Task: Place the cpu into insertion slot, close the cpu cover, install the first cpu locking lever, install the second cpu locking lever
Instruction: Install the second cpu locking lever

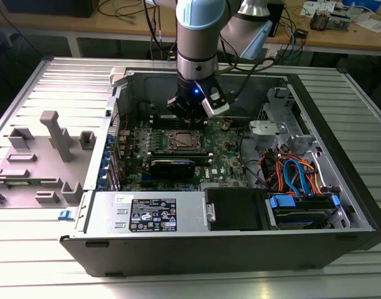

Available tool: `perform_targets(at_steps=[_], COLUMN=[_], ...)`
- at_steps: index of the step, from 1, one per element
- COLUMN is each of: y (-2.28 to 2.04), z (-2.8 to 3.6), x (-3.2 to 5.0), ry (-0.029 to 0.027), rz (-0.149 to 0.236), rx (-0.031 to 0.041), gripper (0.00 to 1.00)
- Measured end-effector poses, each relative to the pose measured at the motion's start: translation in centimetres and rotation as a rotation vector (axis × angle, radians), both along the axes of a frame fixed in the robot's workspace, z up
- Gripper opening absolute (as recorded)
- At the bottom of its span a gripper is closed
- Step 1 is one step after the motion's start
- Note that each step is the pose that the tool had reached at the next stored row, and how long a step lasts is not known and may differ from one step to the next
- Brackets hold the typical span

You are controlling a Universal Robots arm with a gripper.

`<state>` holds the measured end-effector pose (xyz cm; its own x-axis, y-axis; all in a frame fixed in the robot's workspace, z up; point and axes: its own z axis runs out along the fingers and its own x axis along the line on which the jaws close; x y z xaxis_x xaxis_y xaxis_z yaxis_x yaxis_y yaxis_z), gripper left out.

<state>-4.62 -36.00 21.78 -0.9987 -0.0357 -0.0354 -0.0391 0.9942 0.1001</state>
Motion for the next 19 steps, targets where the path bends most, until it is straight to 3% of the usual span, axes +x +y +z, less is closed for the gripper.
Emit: perform_targets(at_steps=[13, 19], y=[-0.88, -0.93], z=[0.0, 0.28], x=[0.0, 0.0], ry=[0.0, 0.0011], rz=[0.0, 0.0], rx=[0.0, -0.0004], gripper=[0.11, 0.11])
